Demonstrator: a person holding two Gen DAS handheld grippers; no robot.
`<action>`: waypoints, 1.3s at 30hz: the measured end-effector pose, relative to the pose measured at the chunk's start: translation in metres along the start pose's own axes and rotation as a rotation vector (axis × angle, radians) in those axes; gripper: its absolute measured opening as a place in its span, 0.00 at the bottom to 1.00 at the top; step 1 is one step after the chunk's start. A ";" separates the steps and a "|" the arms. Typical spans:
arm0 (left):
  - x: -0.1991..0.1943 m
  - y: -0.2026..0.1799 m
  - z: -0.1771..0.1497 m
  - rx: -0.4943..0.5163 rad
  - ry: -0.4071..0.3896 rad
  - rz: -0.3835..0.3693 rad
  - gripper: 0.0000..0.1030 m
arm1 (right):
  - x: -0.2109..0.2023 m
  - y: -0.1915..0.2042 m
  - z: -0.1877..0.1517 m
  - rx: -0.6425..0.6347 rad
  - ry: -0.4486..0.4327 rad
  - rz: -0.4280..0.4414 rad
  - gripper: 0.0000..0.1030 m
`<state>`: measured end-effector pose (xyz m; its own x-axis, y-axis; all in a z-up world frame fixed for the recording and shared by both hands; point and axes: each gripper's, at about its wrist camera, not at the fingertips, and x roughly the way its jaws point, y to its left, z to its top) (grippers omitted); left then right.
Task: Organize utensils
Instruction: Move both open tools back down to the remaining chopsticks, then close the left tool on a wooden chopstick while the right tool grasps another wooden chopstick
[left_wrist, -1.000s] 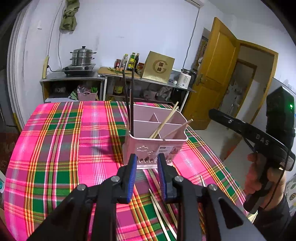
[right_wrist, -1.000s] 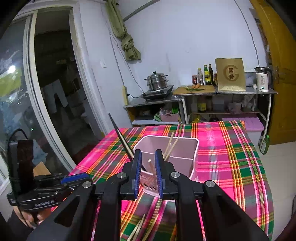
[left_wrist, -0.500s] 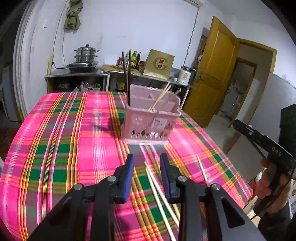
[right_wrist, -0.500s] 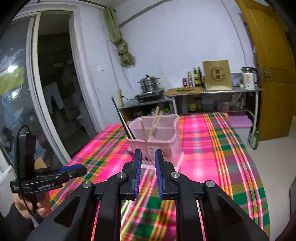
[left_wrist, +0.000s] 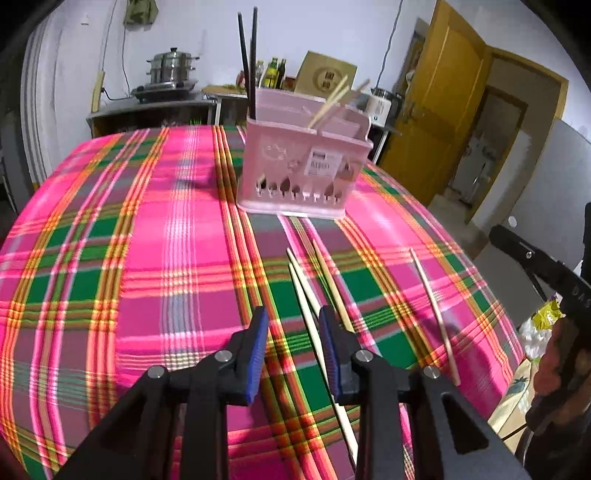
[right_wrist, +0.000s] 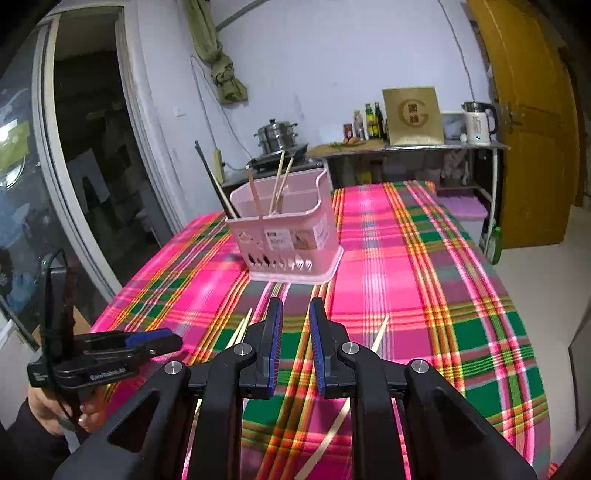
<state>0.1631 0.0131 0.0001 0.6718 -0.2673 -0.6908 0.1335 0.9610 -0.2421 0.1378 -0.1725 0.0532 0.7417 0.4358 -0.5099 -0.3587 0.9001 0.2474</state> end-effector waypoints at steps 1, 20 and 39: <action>0.003 -0.001 -0.001 0.000 0.010 0.003 0.29 | 0.002 0.000 -0.001 -0.005 0.005 -0.007 0.15; 0.039 -0.019 -0.014 0.080 0.116 0.099 0.33 | 0.020 0.007 -0.009 -0.017 0.061 0.003 0.15; 0.035 0.025 -0.005 0.103 0.106 0.209 0.21 | 0.068 0.032 -0.016 -0.046 0.188 -0.010 0.15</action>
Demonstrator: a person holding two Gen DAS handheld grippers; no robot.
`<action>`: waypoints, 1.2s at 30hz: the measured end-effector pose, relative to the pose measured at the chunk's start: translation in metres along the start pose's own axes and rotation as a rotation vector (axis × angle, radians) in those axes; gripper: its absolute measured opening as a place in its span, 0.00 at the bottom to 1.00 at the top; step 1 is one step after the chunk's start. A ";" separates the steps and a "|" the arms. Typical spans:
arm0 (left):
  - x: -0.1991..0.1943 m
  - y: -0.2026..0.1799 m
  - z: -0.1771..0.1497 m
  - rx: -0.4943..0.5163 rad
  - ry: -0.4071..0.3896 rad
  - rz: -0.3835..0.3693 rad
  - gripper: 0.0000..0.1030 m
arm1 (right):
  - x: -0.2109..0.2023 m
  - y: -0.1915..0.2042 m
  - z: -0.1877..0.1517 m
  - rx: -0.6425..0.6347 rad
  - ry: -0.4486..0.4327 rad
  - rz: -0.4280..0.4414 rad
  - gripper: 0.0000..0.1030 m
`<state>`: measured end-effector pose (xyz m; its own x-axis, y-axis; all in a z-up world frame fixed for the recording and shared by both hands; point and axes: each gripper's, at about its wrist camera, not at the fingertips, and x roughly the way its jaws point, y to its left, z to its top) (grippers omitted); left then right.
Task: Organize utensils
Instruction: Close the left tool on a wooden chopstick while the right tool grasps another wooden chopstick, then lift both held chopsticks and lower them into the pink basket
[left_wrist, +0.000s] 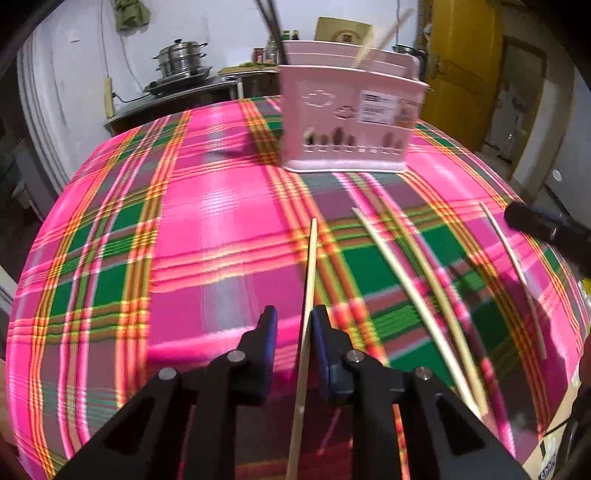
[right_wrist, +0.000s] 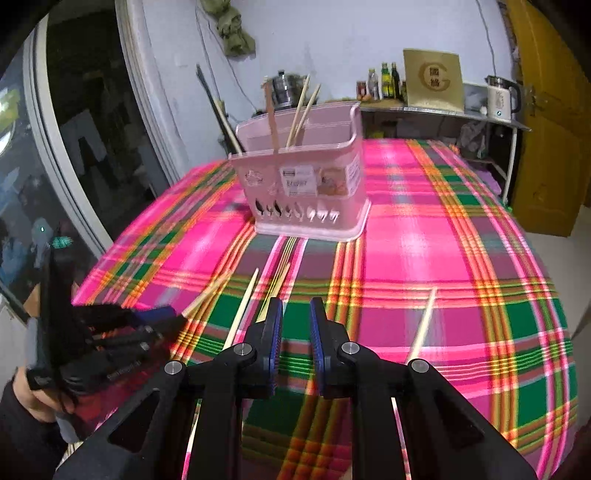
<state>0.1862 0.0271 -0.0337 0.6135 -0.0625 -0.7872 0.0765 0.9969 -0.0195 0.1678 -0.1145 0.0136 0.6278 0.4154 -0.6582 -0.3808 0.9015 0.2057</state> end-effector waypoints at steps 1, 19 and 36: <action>0.001 0.003 0.002 -0.008 0.002 -0.001 0.21 | 0.006 0.002 0.001 -0.004 0.014 0.000 0.15; 0.034 0.003 0.046 0.085 0.026 0.006 0.22 | 0.088 0.018 0.020 -0.025 0.175 -0.025 0.15; 0.045 -0.004 0.060 0.124 0.042 -0.007 0.06 | 0.103 0.028 0.030 -0.069 0.201 -0.082 0.05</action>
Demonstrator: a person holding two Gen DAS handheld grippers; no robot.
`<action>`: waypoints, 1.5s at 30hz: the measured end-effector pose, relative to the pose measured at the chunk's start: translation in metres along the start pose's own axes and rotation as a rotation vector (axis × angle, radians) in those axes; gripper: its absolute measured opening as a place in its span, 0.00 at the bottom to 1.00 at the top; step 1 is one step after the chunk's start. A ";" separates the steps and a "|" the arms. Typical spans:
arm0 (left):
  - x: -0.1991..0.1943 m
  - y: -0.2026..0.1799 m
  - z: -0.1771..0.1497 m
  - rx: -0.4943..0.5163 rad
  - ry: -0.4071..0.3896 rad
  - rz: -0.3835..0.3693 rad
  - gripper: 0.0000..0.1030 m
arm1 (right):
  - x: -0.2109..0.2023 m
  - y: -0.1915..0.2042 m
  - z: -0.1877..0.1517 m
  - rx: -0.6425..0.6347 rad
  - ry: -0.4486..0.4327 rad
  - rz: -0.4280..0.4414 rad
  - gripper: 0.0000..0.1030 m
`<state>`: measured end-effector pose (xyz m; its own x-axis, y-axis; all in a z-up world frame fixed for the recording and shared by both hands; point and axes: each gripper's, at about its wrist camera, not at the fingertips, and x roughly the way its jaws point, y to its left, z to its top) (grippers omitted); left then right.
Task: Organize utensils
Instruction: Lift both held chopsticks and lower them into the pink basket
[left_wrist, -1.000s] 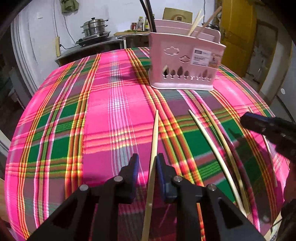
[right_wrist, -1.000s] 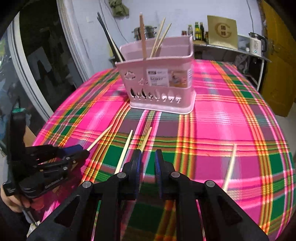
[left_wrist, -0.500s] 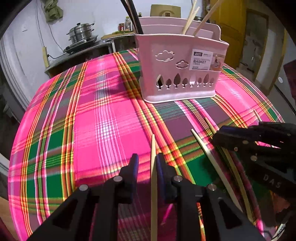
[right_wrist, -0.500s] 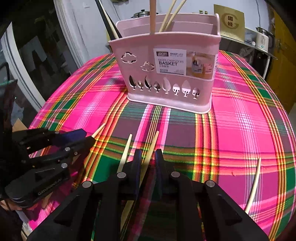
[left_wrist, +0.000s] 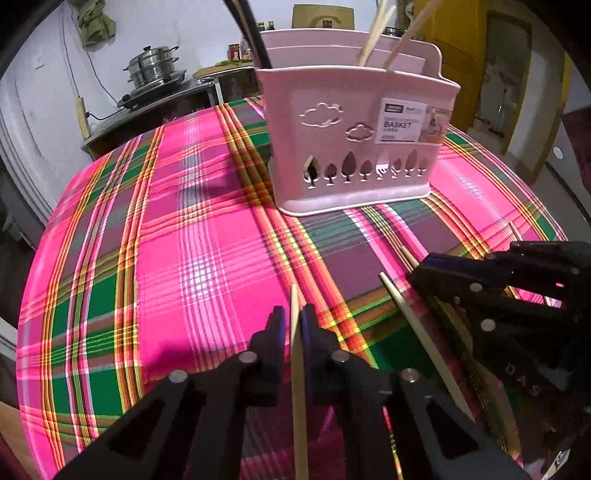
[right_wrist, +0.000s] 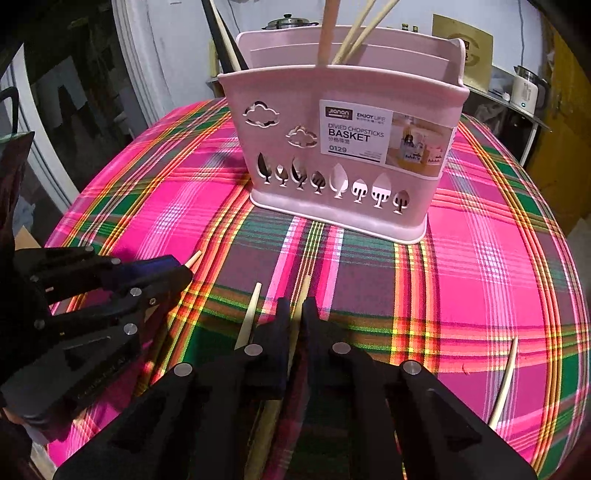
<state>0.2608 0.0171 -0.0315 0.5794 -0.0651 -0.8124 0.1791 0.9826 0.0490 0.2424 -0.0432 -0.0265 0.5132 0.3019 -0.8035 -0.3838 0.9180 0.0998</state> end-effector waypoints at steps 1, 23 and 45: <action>0.000 0.000 0.000 0.001 0.001 -0.002 0.06 | 0.000 -0.001 0.001 0.007 0.001 0.008 0.05; -0.128 0.027 0.040 -0.096 -0.248 -0.067 0.06 | -0.117 -0.019 0.035 0.035 -0.275 0.100 0.05; -0.164 0.021 0.038 -0.085 -0.313 -0.097 0.06 | -0.160 -0.018 0.030 -0.001 -0.370 0.097 0.05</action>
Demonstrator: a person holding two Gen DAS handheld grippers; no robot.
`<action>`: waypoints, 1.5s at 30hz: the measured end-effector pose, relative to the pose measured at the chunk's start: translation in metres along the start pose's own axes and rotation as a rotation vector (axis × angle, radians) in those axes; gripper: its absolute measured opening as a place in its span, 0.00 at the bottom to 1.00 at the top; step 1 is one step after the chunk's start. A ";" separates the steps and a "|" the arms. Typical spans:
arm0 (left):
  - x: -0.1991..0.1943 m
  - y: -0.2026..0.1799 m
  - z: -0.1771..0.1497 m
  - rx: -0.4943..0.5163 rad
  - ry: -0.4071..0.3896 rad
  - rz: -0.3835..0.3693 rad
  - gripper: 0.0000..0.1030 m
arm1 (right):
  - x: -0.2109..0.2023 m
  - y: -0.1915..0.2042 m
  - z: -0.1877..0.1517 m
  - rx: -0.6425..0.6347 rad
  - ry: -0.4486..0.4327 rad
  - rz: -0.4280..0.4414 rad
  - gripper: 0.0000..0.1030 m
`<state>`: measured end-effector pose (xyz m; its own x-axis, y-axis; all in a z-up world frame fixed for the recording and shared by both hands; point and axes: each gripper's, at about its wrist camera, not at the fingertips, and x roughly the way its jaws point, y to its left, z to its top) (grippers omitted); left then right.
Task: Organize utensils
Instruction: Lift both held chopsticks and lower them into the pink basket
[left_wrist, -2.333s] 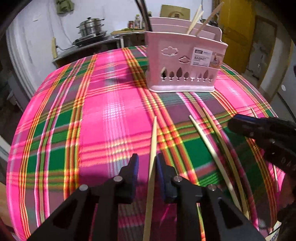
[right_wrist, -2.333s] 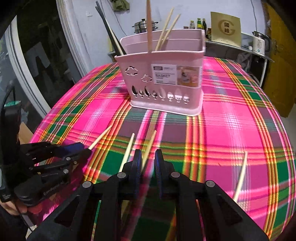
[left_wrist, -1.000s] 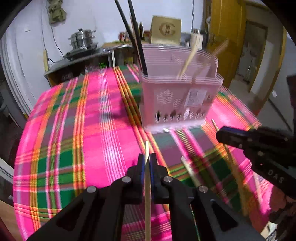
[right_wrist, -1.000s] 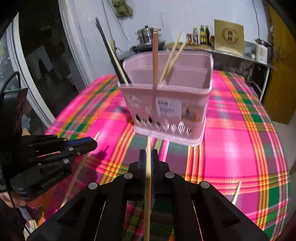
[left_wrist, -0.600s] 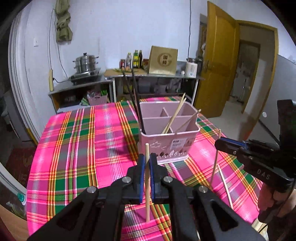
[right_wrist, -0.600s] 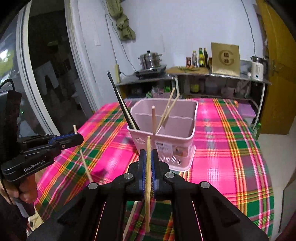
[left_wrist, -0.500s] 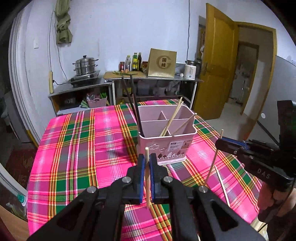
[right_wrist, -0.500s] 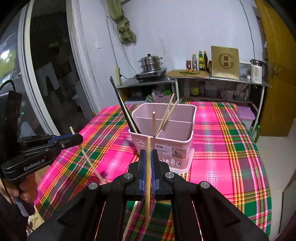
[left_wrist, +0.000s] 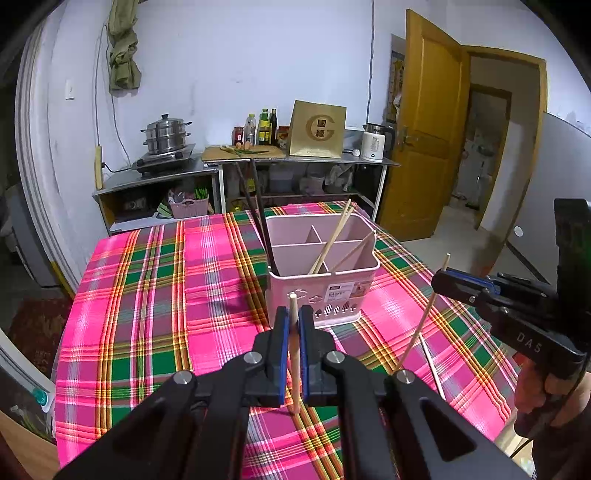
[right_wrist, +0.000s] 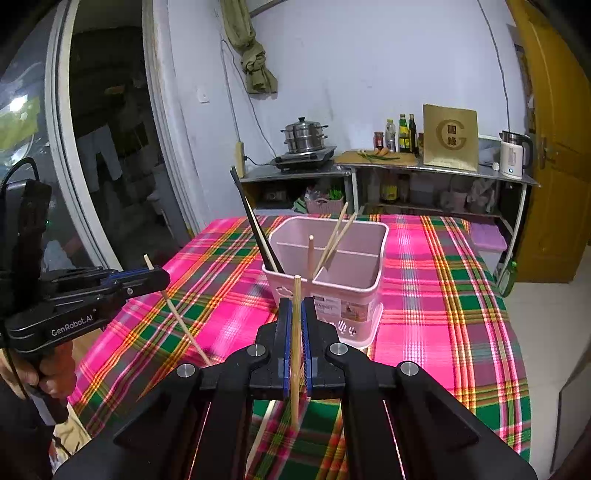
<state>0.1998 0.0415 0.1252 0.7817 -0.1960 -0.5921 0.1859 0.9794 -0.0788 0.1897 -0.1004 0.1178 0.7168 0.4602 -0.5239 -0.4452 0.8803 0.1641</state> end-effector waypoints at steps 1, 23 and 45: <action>-0.001 0.000 0.001 0.001 -0.001 0.000 0.06 | -0.001 0.000 0.000 -0.001 -0.002 0.001 0.05; -0.012 -0.008 0.091 0.015 -0.086 -0.023 0.06 | -0.006 -0.007 0.078 0.014 -0.157 0.064 0.05; 0.064 0.006 0.121 -0.005 -0.122 -0.007 0.06 | 0.058 -0.037 0.106 0.104 -0.233 0.038 0.05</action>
<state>0.3236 0.0289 0.1839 0.8470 -0.2067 -0.4897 0.1888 0.9782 -0.0863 0.3046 -0.0938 0.1694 0.8100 0.4971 -0.3112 -0.4253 0.8633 0.2718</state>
